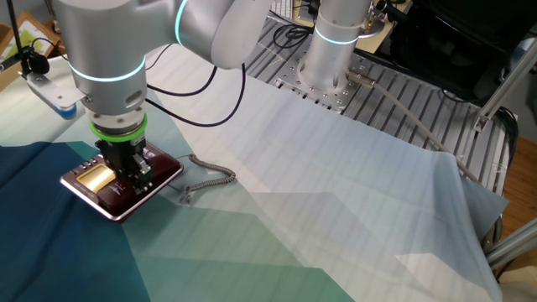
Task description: Place the handset of the telephone on the corresponding phone cradle
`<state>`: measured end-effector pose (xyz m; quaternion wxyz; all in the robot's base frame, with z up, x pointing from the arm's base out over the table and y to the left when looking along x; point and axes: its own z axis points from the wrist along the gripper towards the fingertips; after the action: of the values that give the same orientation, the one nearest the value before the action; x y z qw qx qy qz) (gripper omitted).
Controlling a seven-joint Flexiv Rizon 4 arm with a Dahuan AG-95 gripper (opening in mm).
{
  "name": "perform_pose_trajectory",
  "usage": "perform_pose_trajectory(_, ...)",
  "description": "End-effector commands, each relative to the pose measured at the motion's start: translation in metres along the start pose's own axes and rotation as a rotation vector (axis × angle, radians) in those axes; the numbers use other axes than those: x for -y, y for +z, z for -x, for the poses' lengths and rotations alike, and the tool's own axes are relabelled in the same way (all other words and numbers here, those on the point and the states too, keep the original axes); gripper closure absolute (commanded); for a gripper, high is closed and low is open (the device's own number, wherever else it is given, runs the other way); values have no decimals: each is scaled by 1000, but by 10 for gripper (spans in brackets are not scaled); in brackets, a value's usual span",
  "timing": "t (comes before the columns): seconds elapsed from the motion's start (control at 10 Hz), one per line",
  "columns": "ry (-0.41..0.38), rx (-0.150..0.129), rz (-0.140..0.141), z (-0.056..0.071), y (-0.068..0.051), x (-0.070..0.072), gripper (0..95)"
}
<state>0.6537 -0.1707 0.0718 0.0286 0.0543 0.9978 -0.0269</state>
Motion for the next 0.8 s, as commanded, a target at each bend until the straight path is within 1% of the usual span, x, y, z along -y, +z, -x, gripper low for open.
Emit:
perform_pose_trajectory(0.1, 1, -1, -3, 0, 1, 0, 950)
perform_pose_trajectory(0.3, 3, 2, -6, 0, 1, 0, 950)
perform_pose_trajectory(0.4, 14, 1, -6, 0, 1, 0, 760)
perform_pose_trajectory(0.5, 25, 2, -3, 0, 1, 0, 760)
perform_pose_trajectory(0.6, 51, 2, -5, 0, 1, 0, 380)
perform_pose_trajectory(0.7, 87, -2, -6, 0, 1, 0, 190)
perform_pose_trajectory(0.8, 97, -5, 2, 0, 1, 0, 0)
